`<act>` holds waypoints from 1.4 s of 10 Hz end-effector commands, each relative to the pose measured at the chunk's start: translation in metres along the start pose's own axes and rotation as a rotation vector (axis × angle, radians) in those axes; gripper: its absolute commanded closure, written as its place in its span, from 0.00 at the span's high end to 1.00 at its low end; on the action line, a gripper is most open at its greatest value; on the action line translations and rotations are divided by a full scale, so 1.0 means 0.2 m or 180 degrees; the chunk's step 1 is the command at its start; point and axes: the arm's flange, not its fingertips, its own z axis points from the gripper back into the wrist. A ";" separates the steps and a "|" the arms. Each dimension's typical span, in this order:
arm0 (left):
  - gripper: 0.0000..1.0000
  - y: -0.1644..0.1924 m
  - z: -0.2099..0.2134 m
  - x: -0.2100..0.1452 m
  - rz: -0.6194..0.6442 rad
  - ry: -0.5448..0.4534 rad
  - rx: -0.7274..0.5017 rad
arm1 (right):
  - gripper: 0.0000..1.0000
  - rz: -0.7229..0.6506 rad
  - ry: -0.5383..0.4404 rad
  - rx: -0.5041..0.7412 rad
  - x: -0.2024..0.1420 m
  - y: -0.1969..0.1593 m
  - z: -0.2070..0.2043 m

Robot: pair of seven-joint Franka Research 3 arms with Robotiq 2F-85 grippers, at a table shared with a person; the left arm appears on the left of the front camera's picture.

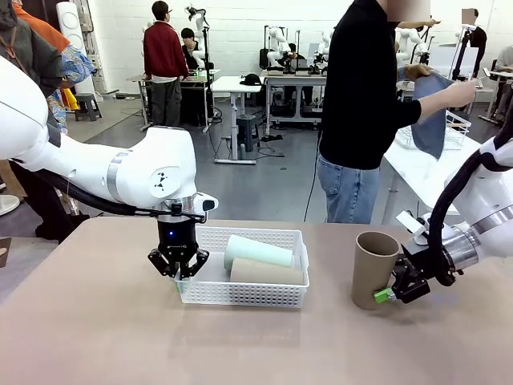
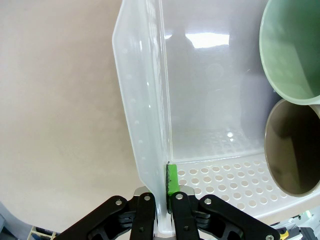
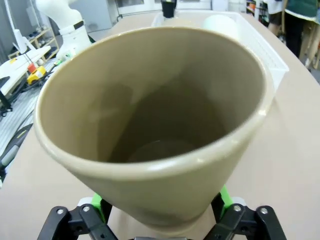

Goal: Clean and organize the cups into the basket.
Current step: Pick up the Reusable plastic cup from the right side of the table and stack it inside the Organizing basket in the center of the table.

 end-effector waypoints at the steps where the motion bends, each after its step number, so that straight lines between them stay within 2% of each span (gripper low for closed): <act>1: 0.00 0.00 -0.01 -0.01 -0.0007 0.0012 0.0016 | 0.41 0.0160 -0.0137 0.0189 -0.03 0.01 0.02; 3: 0.00 0.00 -0.01 -0.01 -0.0007 0.0012 0.0016 | 0.00 0.0164 -0.0161 0.0211 -0.03 0.01 0.04; 5: 0.00 0.00 -0.01 -0.01 -0.0007 0.0012 0.0016 | 0.00 0.0163 -0.0175 0.0235 -0.04 0.01 0.04; 6: 0.00 0.00 -0.01 -0.01 -0.0007 0.0012 0.0016 | 0.21 0.0104 -0.0224 0.0170 -0.01 0.03 0.06; 7: 0.00 0.00 -0.01 -0.01 -0.0007 0.0012 0.0016 | 0.66 -0.0197 -0.0183 -0.0272 0.08 0.09 0.10; 8: 0.00 0.00 -0.01 -0.01 -0.0007 0.0012 0.0016 | 0.66 -0.0336 -0.0179 -0.0373 0.21 0.20 0.14; 11: 0.00 0.00 -0.01 -0.01 -0.0007 0.0012 0.0016 | 0.66 -0.0280 -0.0193 -0.0682 0.61 0.45 0.29; 13: 0.00 0.00 -0.01 -0.01 -0.0007 0.0012 0.0016 | 0.66 -0.0371 -0.0241 -0.0858 0.74 0.52 0.34; 14: 0.00 0.00 -0.01 -0.01 -0.0007 0.0012 0.0016 | 0.66 -0.0408 -0.0265 -0.0868 0.73 0.53 0.36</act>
